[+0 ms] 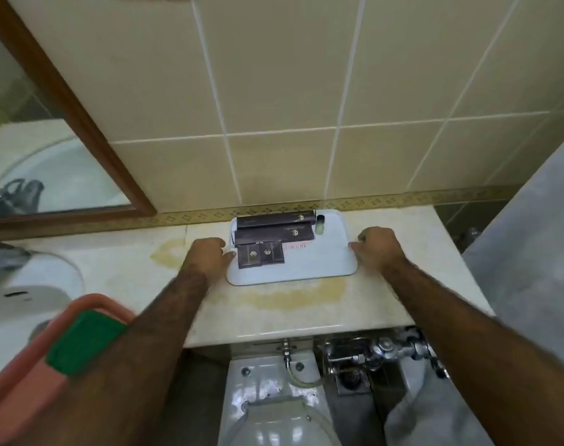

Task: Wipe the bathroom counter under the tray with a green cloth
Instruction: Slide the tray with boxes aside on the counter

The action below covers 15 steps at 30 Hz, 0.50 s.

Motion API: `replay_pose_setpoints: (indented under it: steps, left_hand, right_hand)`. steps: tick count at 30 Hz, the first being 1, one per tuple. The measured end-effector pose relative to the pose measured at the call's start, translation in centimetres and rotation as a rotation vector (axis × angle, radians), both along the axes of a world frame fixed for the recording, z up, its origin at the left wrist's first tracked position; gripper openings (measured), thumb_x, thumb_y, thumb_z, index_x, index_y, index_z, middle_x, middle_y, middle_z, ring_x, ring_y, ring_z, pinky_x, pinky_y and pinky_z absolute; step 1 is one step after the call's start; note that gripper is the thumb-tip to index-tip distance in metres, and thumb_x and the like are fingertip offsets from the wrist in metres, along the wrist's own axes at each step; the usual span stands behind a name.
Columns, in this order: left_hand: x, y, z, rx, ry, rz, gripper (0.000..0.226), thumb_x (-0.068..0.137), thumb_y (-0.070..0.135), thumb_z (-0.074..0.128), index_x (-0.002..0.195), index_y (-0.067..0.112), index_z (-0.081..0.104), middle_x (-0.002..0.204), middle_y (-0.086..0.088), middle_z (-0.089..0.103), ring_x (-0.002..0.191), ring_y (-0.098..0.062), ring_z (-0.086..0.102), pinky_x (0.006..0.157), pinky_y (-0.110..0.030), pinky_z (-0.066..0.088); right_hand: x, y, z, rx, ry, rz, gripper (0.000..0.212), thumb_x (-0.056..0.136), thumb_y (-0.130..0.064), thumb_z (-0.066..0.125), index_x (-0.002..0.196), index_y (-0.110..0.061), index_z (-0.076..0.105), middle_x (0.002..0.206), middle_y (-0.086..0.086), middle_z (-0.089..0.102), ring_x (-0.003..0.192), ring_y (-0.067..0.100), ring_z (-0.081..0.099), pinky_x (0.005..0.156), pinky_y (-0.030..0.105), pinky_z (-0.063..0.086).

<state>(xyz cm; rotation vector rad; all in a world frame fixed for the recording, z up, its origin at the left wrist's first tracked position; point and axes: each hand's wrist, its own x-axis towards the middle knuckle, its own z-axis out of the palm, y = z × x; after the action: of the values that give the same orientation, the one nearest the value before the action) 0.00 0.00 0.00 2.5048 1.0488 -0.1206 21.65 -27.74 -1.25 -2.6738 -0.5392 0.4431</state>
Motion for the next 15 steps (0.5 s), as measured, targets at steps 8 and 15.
replay_pose_setpoints:
  steps: [8, 15]
  left_hand:
    - [2.0, 0.7, -2.4, -0.027, -0.087, 0.251, 0.016, 0.081, 0.022, 0.075, 0.088, 0.009, 0.081, 0.092, -0.012, 0.078, 0.091, -0.032, 0.072, 0.082, -0.031, 0.054]
    - [2.0, 0.1, -2.7, -0.061, -0.121, 0.292, 0.011, 0.076, 0.018, 0.074, 0.079, 0.01, 0.081, 0.083, -0.011, 0.077, 0.084, -0.03, 0.07, 0.075, -0.027, 0.05]
  right_hand:
    - [1.4, 1.4, -1.4, 0.149, 0.022, -0.207, 0.022, 0.085, -0.026, 0.08, 0.097, -0.008, 0.085, 0.101, 0.01, 0.081, 0.096, 0.027, 0.073, 0.081, 0.026, 0.05]
    - [1.4, 1.1, -1.1, 0.141, 0.026, -0.212, 0.019, 0.081, -0.018, 0.079, 0.096, -0.006, 0.082, 0.1, 0.01, 0.08, 0.097, 0.028, 0.073, 0.08, 0.03, 0.055]
